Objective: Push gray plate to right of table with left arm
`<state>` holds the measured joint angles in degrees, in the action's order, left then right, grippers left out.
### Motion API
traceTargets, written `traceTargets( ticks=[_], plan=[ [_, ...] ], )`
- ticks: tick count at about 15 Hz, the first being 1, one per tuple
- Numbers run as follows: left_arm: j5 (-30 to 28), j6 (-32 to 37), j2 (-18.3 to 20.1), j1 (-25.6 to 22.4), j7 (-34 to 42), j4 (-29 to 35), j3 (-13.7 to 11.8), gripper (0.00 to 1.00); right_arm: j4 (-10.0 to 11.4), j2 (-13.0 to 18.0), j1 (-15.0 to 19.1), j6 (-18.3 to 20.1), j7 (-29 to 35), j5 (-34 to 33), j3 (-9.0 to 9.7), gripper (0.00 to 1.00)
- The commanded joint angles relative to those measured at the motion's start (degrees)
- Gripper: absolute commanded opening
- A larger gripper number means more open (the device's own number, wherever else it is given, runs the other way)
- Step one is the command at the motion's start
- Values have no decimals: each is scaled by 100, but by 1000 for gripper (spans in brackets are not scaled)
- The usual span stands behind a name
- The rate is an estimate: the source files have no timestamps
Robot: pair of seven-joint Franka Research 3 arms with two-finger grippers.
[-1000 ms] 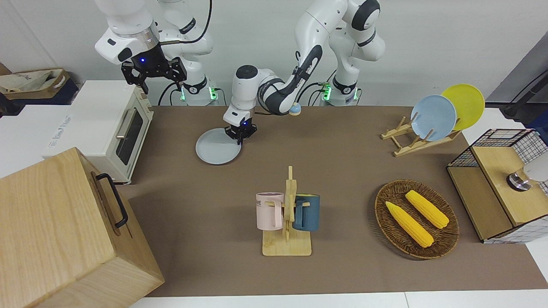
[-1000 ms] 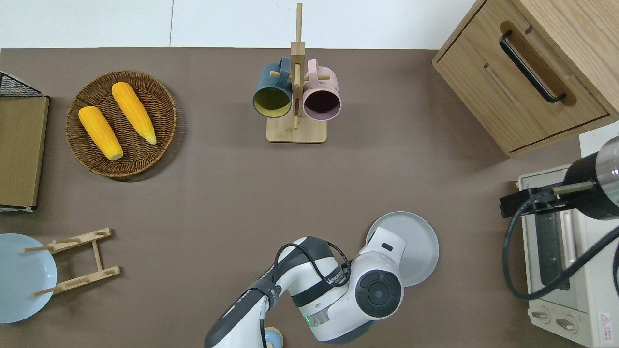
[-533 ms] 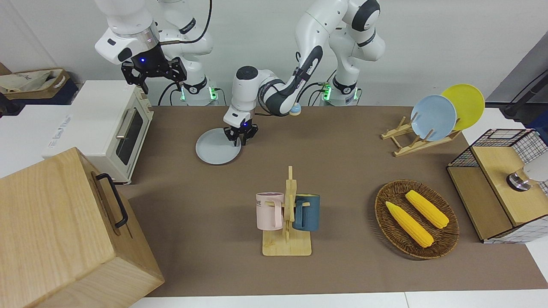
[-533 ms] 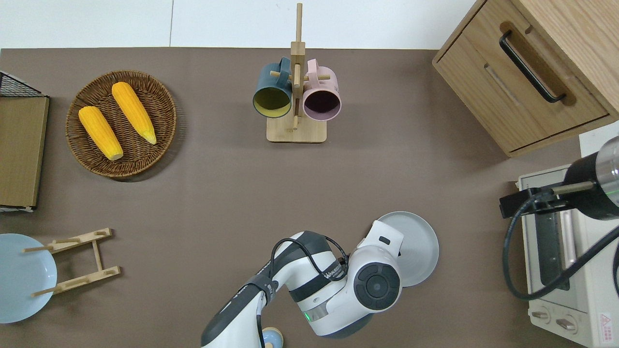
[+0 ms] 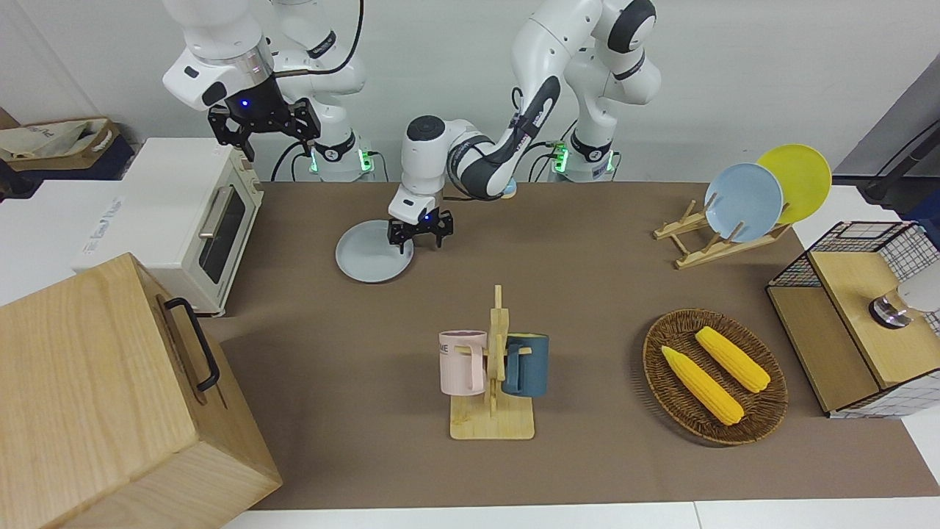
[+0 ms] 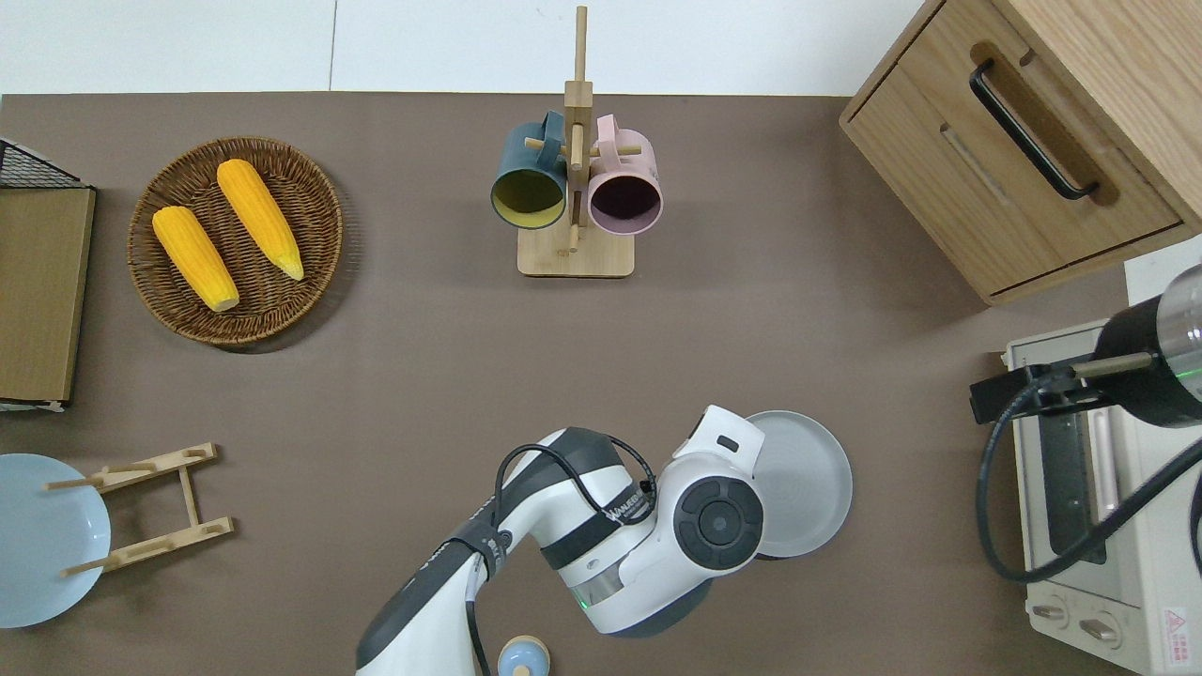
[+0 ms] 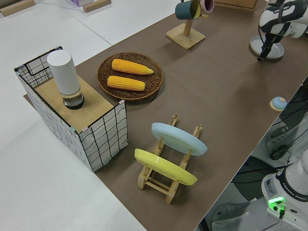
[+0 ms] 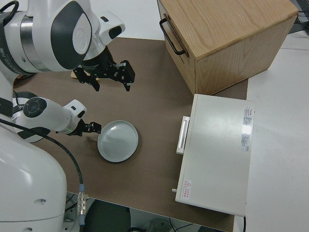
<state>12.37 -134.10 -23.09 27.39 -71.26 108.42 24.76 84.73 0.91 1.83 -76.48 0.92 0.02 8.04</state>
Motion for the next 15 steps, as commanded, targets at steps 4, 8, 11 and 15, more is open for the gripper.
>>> traceTargets(
  ticks=[4,8,11,15],
  plan=[
    [-849,806,1024,-725,1621,504,38,989,-53,14,107,89,66,25,92,983],
    [-1411,1498,1605,-1305,2710,619,21,991,-53,14,115,89,75,25,92,983],
    [-1719,2044,2009,-1832,3502,619,-6,991,-53,14,115,89,66,25,92,983],
    [-1852,2721,2405,-2466,4399,593,-32,991,-53,14,115,89,66,25,92,983]
  ],
)
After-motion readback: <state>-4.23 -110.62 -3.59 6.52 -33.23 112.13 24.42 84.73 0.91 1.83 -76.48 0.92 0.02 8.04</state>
